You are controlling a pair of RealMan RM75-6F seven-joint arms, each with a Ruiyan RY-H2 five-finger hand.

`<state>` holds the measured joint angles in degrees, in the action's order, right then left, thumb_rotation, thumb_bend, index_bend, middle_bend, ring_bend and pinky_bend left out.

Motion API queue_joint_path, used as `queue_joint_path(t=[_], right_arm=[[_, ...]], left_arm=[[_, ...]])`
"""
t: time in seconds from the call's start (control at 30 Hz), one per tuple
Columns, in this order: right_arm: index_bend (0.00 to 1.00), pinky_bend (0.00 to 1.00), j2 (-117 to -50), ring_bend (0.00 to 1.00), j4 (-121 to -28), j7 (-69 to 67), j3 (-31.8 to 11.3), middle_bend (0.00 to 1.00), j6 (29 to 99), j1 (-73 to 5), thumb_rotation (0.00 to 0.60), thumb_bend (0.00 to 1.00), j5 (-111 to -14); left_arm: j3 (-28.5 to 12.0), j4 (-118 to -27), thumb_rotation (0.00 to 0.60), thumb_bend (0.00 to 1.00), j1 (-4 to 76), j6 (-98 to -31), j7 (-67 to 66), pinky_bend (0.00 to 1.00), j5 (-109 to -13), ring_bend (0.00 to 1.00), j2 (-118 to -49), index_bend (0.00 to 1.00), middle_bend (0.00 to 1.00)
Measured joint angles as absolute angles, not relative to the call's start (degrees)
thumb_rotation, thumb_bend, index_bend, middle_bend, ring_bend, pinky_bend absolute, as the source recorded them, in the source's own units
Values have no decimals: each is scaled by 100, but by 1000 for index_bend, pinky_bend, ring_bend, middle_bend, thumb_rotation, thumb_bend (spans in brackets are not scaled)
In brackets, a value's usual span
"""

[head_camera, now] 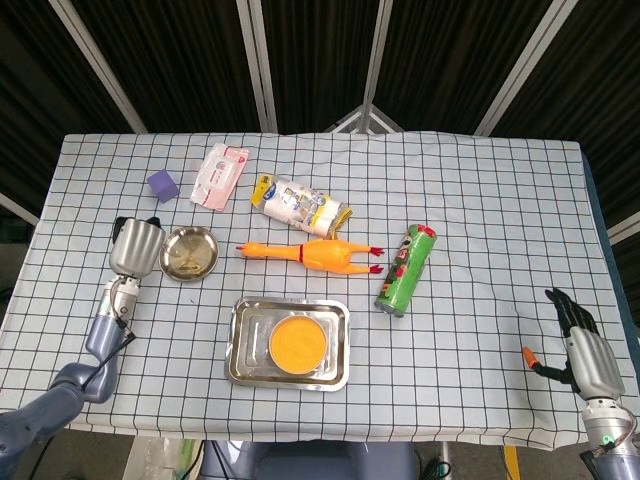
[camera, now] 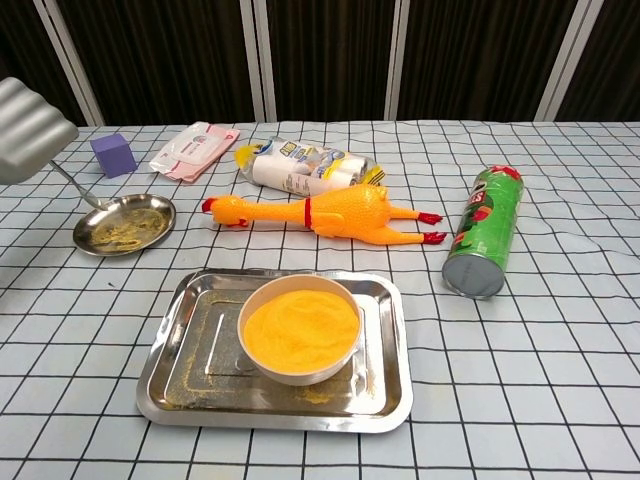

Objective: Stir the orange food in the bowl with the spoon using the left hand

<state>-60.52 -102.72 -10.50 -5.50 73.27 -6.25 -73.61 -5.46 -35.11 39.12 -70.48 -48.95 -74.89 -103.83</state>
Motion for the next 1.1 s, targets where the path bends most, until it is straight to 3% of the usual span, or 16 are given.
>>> queue_joint_path(t=[0.33, 0.53, 0.97, 1.1], right_arm=[[0, 0, -6030, 0, -10289, -1117, -557, 0, 7278, -633, 600, 370, -7329], [0, 0, -6018, 0, -10297, -1135, -551, 0, 7280, -629, 600, 370, -7347], [0, 0, -6007, 0, -10328, -1160, -557, 0, 7341, -592, 600, 369, -7340], [0, 0, -5998, 0, -10351, -1160, -561, 0, 7357, -585, 600, 370, -7344]], left_arm=[[-680, -2137, 600, 567, 4066, -6661, -4063, 935, -7496, 915, -11257, 695, 957], [-822, -1746, 600, 472, 4164, -6517, -3931, 935, -7419, 912, -11627, 583, 919], [-919, -1662, 600, 278, 4097, -6729, -3621, 935, -7445, 912, -11758, 187, 896], [-942, -1761, 600, 75, 4028, -6857, -3575, 935, -7450, 912, -11666, 89, 893]])
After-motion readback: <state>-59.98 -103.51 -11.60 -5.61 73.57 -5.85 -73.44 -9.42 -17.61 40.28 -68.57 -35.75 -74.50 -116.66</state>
